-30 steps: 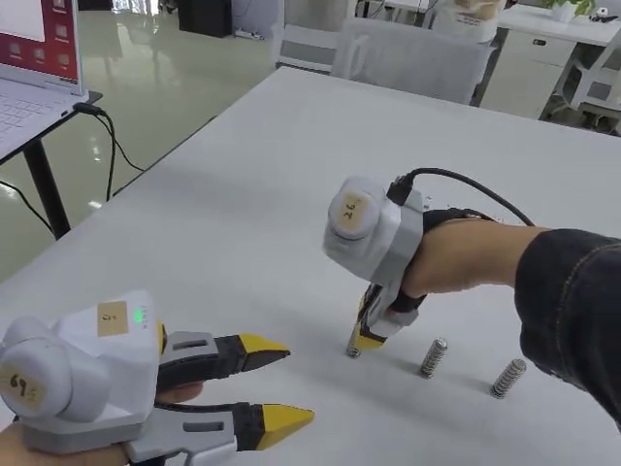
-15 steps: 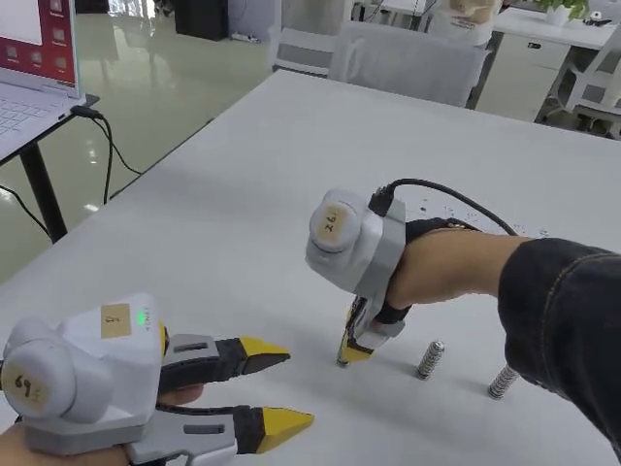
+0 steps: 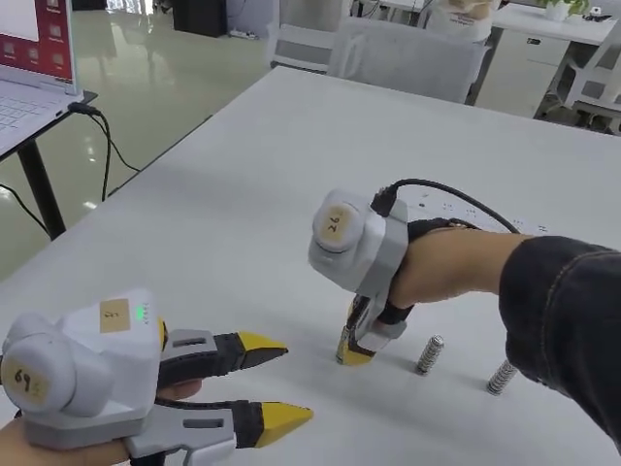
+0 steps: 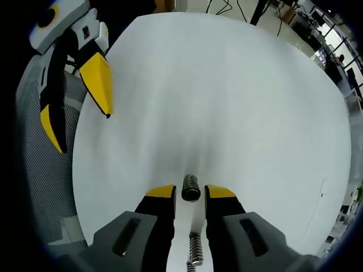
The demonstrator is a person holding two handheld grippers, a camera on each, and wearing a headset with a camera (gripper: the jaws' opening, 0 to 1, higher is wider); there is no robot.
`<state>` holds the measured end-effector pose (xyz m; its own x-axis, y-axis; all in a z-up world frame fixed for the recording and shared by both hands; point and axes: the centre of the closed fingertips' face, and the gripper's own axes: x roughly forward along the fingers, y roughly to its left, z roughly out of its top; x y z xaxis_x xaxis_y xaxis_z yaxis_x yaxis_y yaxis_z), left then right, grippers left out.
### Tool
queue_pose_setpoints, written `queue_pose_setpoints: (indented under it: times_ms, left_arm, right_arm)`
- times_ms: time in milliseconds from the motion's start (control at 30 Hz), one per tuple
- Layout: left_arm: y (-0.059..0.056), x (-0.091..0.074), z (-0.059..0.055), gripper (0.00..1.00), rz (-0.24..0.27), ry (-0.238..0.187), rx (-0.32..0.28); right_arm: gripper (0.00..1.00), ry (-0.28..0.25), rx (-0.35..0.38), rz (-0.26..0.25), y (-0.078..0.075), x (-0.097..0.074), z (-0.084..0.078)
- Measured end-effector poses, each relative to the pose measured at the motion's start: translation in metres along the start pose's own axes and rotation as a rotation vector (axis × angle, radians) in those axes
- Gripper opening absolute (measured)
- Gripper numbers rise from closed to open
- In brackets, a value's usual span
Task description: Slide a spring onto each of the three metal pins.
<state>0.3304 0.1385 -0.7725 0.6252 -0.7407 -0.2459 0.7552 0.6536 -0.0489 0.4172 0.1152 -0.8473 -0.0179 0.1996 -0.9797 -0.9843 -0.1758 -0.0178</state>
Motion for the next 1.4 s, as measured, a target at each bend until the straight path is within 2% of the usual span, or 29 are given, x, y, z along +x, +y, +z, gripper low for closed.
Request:
queue_pose_setpoints:
  times_ms: [267, 333, 700, 733, 833, 1033, 1400]
  left_arm:
    - [0.003, 0.001, 0.001, 0.35, 0.007, -0.001, -0.007]
    - [0.004, 0.002, 0.002, 0.36, 0.009, -0.003, -0.010]
    - [0.007, 0.005, 0.008, 0.43, 0.017, -0.008, -0.012]
    - [0.006, 0.005, 0.009, 0.43, 0.016, -0.008, -0.012]
    - [0.007, 0.006, 0.010, 0.44, 0.019, -0.007, -0.010]
    - [0.009, 0.007, 0.017, 0.47, 0.018, -0.004, -0.002]
    - [0.015, 0.010, 0.030, 0.53, 0.035, -0.018, 0.005]
  right_arm:
    - [0.28, -0.048, 0.035, -0.019, -0.003, -0.011, -0.008]
    - [0.30, -0.082, 0.062, -0.019, -0.003, -0.015, -0.008]
    - [0.47, -0.258, 0.125, -0.111, -0.010, -0.051, -0.014]
    - [0.48, -0.297, 0.137, -0.130, -0.012, -0.057, -0.013]
    - [0.51, -0.348, 0.166, -0.145, -0.011, -0.066, -0.013]
    - [0.60, -0.462, 0.224, -0.228, -0.016, -0.088, -0.020]
    - [0.70, -0.622, 0.328, -0.388, -0.017, -0.125, -0.051]
